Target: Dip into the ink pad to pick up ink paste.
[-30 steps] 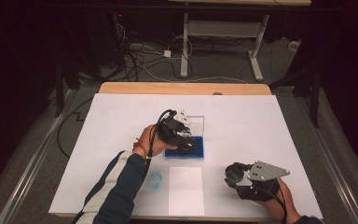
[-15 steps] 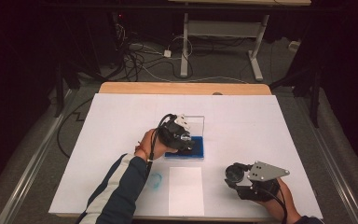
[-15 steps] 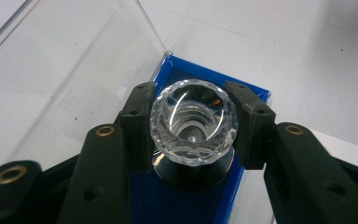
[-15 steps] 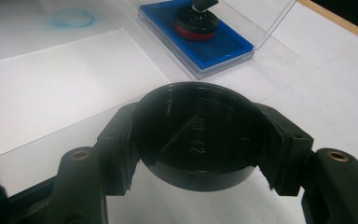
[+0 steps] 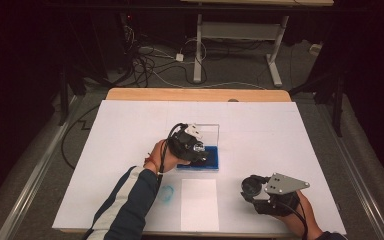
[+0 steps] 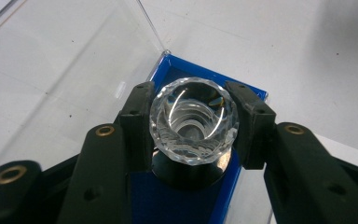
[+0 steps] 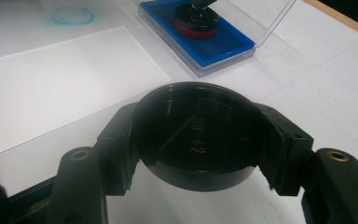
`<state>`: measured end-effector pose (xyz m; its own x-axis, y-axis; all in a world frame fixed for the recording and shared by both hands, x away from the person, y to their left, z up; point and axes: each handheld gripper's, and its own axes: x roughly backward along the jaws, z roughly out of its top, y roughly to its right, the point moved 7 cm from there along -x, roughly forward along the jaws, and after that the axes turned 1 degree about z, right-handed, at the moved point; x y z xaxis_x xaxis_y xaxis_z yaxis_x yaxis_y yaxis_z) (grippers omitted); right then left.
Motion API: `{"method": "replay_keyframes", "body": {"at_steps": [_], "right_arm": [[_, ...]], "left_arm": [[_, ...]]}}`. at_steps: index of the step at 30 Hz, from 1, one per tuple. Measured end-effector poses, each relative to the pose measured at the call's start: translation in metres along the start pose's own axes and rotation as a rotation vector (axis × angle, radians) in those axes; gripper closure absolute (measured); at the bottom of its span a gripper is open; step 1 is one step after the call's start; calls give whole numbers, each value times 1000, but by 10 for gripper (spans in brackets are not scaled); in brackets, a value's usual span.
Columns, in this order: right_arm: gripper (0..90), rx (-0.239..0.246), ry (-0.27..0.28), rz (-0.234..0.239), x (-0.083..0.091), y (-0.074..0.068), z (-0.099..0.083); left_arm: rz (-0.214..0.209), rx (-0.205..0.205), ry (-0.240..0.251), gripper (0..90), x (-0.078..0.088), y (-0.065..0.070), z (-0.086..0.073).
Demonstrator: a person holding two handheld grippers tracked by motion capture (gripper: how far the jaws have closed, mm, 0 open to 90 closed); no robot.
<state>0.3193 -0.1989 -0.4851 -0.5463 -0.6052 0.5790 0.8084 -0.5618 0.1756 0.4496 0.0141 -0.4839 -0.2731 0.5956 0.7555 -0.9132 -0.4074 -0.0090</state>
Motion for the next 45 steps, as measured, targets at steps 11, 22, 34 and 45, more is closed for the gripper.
{"method": "replay_keyframes", "body": {"at_steps": [11,22,34,45], "right_arm": [[381,3,-1,4,0,-1,1],[381,-12,1,-2,0,1,-1],[381,-7,0,-3,1,0,0],[381,-5,6,2,1,0,1]], "left_arm": [[5,7,2,539,-1,0,0],[16,-2,-5,540,0,1,-1],[10,1,-8,540,0,1,-1],[6,1,-14,540,0,1,-1]]}}
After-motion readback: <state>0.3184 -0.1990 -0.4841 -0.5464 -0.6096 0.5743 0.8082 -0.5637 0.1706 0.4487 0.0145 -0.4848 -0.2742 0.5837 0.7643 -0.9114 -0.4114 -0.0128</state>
